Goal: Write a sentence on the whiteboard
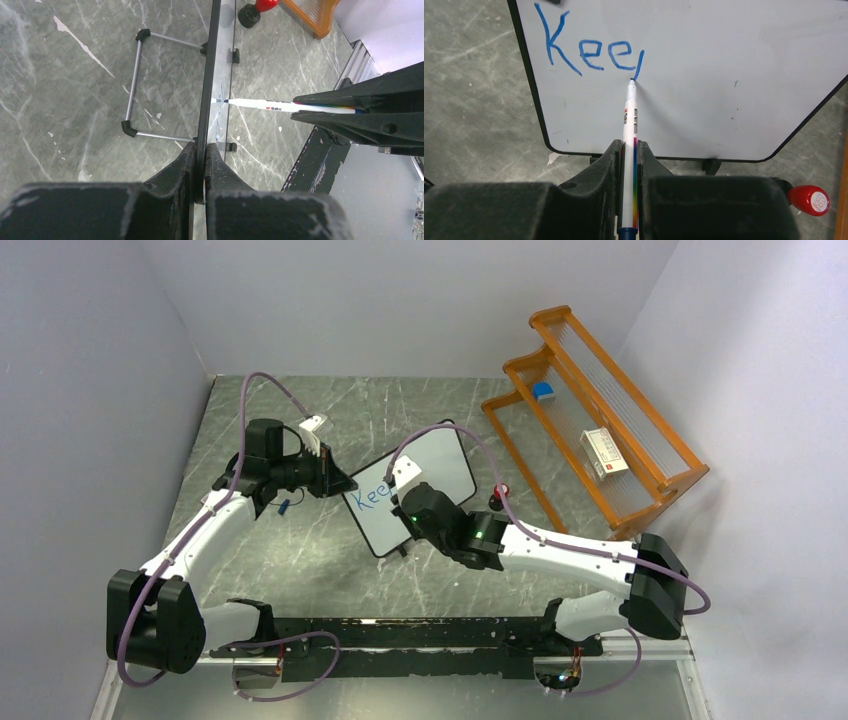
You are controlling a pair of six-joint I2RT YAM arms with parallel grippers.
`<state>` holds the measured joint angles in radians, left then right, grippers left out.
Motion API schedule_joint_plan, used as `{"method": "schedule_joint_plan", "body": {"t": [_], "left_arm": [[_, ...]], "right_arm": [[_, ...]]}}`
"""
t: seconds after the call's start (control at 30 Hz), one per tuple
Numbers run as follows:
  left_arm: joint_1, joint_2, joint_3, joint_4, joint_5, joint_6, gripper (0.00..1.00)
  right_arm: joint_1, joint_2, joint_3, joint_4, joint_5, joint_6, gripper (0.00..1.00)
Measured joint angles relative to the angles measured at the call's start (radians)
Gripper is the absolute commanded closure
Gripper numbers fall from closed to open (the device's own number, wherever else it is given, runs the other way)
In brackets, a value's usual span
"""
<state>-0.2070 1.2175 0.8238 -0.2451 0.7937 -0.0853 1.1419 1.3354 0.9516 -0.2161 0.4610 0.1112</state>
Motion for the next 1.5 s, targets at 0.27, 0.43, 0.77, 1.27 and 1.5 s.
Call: {"method": "schedule_joint_plan", "body": {"t": [0.27, 0.43, 0.77, 1.27, 1.5], "left_arm": [[0.000, 0.000, 0.000, 0.000, 0.000, 0.000, 0.95], [0.000, 0.000, 0.000, 0.000, 0.000, 0.000, 0.95], [0.000, 0.000, 0.000, 0.000, 0.000, 0.000, 0.95], [0.000, 0.000, 0.000, 0.000, -0.002, 0.000, 0.95], [0.000, 0.000, 0.000, 0.000, -0.003, 0.000, 0.95]], "right_arm": [[-0.007, -0.024, 0.000, 0.070, 0.031, -0.008, 1.00], [-0.017, -0.024, 0.000, 0.097, 0.034, -0.015, 1.00], [-0.024, -0.009, 0.000, 0.115, 0.022, -0.022, 1.00], [-0.033, 0.000, 0.000, 0.122, 0.043, -0.021, 1.00], [-0.037, -0.002, 0.000, 0.121, 0.048, -0.017, 1.00]]}}
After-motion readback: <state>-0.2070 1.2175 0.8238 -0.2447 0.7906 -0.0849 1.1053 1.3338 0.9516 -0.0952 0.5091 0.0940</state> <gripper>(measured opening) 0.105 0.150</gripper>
